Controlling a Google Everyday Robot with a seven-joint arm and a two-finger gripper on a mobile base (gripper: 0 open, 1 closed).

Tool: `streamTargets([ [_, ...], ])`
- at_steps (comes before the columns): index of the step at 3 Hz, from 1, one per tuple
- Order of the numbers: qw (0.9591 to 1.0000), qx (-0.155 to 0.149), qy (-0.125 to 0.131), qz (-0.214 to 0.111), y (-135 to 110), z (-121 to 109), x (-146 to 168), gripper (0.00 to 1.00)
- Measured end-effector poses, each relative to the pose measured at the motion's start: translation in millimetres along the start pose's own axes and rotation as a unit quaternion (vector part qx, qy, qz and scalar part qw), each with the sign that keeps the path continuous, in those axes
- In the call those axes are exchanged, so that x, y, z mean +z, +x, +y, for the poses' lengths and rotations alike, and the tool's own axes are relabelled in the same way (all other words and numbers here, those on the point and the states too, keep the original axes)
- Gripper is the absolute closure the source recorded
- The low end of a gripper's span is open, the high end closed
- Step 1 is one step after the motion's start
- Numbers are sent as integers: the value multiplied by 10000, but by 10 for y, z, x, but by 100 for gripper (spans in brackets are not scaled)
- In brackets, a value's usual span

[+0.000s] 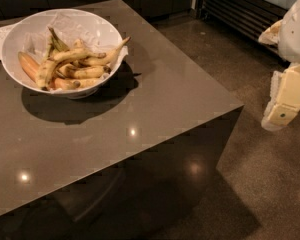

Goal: Pick banana from white bowl

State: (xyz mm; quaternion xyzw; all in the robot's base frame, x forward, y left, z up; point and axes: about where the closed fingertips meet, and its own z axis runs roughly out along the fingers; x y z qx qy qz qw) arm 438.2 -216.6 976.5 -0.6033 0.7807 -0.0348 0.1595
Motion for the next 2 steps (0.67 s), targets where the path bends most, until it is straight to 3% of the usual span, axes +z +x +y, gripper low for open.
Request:
streamTargets([
  [2,10000,-81,-30,23,-178,-90,20,0],
])
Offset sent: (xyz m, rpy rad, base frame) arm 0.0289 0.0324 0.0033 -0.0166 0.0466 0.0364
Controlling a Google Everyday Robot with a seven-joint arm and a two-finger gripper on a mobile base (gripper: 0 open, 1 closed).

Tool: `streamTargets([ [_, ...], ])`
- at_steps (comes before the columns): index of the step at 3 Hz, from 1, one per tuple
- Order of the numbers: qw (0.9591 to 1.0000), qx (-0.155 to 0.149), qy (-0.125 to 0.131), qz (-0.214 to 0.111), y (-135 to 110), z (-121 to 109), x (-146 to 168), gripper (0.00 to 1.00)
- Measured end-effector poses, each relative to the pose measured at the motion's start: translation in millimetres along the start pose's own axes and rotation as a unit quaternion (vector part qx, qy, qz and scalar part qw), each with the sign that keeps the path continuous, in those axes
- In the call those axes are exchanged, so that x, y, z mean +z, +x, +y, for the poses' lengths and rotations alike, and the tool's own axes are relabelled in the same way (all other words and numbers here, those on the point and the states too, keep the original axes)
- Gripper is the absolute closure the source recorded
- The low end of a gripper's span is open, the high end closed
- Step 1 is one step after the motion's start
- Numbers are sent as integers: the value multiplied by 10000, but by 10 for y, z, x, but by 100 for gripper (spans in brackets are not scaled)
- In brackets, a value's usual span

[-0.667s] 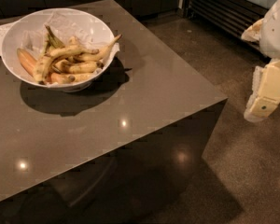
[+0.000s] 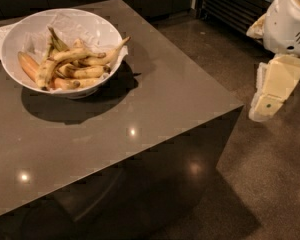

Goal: Pick banana from white bowl

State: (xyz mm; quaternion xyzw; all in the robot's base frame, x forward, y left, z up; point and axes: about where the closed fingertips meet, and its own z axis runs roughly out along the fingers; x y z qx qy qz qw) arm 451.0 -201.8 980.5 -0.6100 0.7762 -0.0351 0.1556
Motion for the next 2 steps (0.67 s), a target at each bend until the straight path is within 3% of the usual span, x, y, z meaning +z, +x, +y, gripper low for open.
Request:
streamTargets([
  [2,9992,-330,-211,57,-362,-185,109,0],
])
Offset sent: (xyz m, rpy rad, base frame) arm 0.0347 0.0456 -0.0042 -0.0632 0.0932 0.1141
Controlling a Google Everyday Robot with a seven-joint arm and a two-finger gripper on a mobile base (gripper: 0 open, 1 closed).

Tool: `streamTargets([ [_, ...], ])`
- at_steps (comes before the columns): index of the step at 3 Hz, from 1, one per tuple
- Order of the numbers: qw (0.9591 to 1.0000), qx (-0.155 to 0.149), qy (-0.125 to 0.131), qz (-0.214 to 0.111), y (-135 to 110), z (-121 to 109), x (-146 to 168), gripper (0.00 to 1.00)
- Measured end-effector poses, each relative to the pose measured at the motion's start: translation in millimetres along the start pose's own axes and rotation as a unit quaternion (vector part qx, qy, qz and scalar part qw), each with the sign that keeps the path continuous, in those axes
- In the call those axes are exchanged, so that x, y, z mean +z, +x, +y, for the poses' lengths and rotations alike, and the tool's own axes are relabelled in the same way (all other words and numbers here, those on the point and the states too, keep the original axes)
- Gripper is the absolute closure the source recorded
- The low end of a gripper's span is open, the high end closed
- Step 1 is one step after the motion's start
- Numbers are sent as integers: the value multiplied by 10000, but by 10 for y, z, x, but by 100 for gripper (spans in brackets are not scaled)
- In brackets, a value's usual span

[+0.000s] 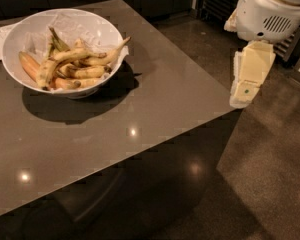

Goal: Pick banana from white bowl

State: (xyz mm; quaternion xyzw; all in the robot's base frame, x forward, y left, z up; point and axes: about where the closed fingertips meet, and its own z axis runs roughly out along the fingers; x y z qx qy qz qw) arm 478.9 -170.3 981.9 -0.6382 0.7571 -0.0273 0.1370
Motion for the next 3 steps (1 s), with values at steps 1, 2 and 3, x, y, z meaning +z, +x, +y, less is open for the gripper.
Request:
streamTargets([
  [1,10000,-6,75,-45,-27,-28,-6,0],
  [2,10000,-7,78,-46,-28,-28,-7,0],
  [3,9995,-159,177,-211,-247,-183,-84,0],
])
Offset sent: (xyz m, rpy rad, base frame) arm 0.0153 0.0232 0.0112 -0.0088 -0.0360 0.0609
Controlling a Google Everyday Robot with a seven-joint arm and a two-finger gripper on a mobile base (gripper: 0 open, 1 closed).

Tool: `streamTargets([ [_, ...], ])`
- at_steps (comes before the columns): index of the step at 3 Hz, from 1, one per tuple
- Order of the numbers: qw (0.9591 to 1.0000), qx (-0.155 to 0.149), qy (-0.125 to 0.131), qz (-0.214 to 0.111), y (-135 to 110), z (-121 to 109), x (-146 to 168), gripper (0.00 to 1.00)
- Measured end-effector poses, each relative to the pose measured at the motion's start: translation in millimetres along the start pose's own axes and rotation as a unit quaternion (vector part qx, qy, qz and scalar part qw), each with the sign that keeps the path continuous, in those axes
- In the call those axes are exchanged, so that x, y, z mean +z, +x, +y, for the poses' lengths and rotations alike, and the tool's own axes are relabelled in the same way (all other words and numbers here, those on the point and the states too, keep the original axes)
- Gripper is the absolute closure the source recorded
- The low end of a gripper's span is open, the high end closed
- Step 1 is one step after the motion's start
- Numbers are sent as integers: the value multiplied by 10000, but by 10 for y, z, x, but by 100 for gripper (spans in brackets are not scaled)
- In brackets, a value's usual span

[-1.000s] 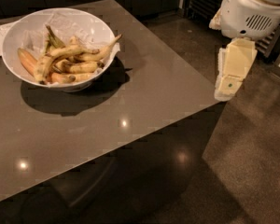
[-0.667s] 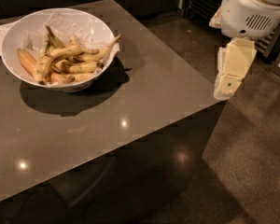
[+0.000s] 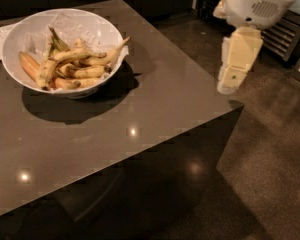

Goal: Pick banana from white bowl

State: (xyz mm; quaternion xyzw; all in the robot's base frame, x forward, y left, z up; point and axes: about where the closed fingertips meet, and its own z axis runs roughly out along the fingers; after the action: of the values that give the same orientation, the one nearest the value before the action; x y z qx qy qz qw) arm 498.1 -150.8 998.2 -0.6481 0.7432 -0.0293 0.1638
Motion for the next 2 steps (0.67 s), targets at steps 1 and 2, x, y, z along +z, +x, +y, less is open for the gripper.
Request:
streamTargets([
  [1,9996,-278,65,-61,-355,-356,1,0],
  [2,9994,-289,170,-131,-401,-401,-8,0],
])
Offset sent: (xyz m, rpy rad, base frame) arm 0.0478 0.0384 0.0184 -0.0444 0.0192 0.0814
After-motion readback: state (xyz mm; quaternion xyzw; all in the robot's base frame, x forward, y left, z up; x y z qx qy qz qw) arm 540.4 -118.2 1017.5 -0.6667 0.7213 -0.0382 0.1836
